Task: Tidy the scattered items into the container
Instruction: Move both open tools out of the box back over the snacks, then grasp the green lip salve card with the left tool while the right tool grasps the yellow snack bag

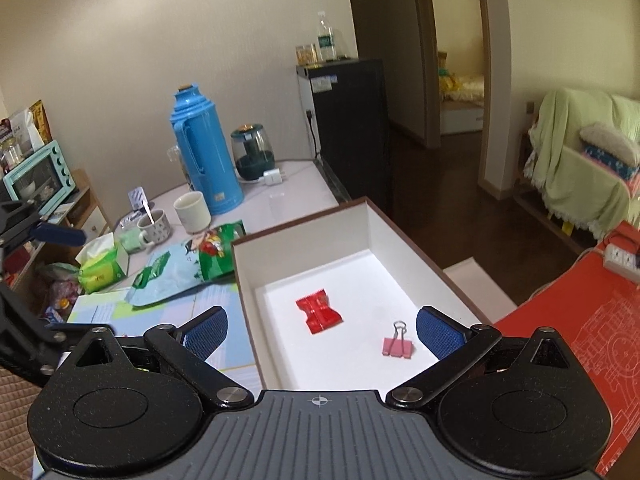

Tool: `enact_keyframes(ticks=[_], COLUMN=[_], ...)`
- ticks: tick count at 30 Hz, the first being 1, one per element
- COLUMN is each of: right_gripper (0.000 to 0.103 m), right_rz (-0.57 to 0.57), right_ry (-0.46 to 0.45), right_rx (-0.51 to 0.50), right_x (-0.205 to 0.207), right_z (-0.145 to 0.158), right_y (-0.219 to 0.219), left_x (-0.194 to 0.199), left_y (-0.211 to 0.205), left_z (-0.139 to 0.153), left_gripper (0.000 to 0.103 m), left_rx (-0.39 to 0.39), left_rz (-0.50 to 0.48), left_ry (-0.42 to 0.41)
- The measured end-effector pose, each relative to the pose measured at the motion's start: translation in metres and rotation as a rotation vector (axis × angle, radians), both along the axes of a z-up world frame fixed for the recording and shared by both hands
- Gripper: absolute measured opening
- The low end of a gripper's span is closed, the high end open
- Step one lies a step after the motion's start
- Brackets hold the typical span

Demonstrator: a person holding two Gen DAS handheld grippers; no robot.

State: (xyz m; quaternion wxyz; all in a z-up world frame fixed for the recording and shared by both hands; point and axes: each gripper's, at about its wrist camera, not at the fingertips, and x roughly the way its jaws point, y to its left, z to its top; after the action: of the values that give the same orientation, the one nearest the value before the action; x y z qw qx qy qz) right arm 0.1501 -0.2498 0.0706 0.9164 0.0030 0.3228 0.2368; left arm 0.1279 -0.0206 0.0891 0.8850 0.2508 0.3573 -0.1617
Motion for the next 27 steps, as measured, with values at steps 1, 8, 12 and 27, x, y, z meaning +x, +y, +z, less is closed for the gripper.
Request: enact_keyframes(ticks=[1, 8, 12, 27], right_gripper=[0.103, 0.103, 0.103, 0.103], right_rz=[0.004, 0.053, 0.074, 0.22], right_ry=[-0.009, -0.027, -0.008, 0.08], right_rx=[0.002, 0.001, -0.001, -0.035], right_x=[-0.004, -0.024, -0.03, -0.041], right_z=[0.001, -0.008, -0.015, -0.05], right_y=[0.003, 0.028, 0.041, 0.091], left_x=[-0.006, -0.041, -0.062, -0.097], left_y=[0.008, 0.066, 0.094, 0.131], left_z=[0.001, -0.003, -0.011, -0.077], left_gripper=[0.102, 0.102, 0.102, 0.102], left_rx=[-0.003, -0.015, -0.02, -0.126], left_rz=[0.01, 0.109, 0.16, 0.289], left_ry=[-0.002, 0.01, 0.036, 0.178])
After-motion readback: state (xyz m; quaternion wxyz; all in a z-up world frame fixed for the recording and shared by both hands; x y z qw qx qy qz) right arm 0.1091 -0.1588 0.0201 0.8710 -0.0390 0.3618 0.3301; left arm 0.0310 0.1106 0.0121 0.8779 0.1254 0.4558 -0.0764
